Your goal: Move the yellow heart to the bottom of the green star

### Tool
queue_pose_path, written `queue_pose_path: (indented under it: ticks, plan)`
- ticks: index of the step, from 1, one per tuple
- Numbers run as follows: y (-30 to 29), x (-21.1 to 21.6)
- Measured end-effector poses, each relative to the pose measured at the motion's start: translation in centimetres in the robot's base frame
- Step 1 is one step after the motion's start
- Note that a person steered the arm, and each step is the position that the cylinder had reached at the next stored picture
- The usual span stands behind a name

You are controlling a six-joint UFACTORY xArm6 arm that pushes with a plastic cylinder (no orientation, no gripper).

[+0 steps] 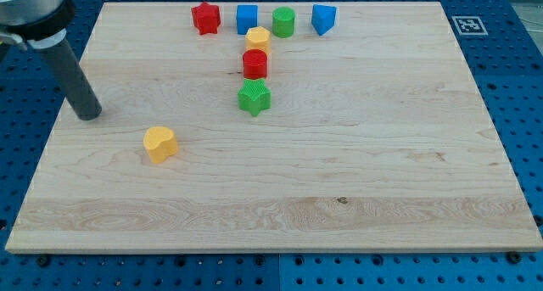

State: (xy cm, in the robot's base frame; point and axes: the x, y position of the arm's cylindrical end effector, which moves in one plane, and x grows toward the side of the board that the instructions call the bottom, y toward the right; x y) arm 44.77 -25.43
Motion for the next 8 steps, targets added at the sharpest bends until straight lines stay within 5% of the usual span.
queue_pose_path:
  ticks: [8]
  plan:
    - [10.2, 7.4]
